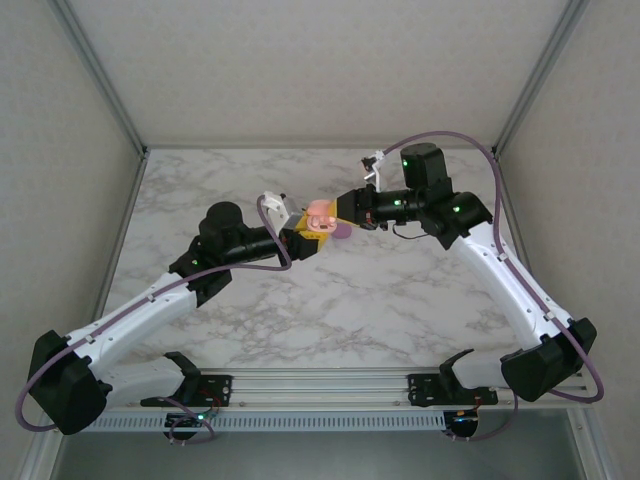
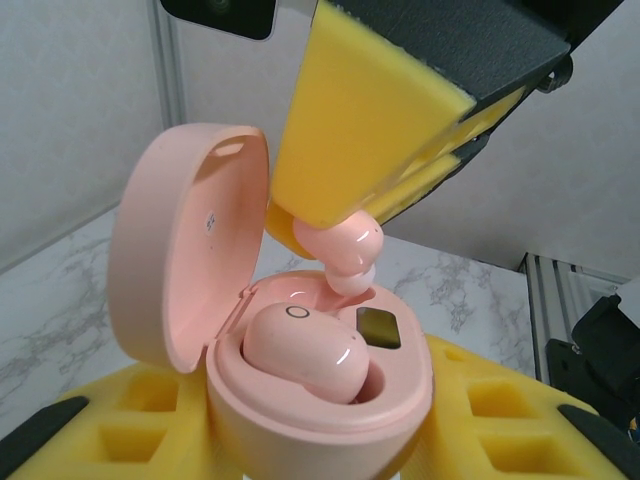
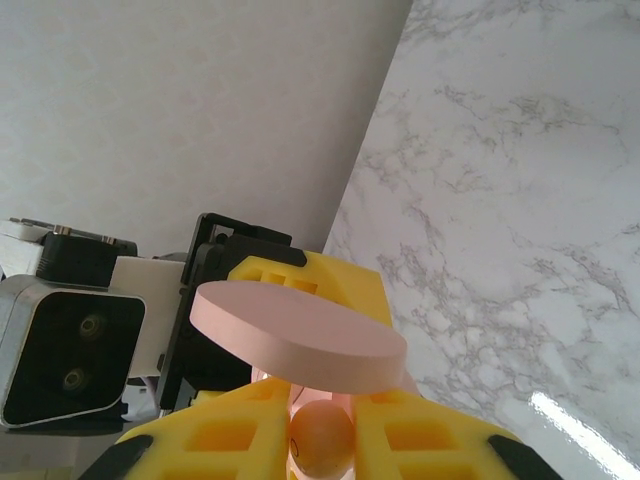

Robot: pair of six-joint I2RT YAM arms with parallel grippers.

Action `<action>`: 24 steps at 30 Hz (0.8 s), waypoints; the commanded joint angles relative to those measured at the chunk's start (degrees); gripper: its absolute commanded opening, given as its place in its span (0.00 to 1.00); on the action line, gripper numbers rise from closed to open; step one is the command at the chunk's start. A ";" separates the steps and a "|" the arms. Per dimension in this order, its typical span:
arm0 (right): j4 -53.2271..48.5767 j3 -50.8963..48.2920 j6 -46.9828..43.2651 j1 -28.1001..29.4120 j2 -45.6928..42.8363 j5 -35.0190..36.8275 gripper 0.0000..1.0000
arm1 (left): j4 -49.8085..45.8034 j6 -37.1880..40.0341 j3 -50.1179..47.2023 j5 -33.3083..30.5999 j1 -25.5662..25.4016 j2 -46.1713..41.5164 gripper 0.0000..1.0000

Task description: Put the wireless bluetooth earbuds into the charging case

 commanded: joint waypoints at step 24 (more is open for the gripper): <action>-5.23 1.93 -3.29 1.62 0.88 5.50 0.30 | 5.59 -2.54 1.77 0.59 -0.68 0.15 0.24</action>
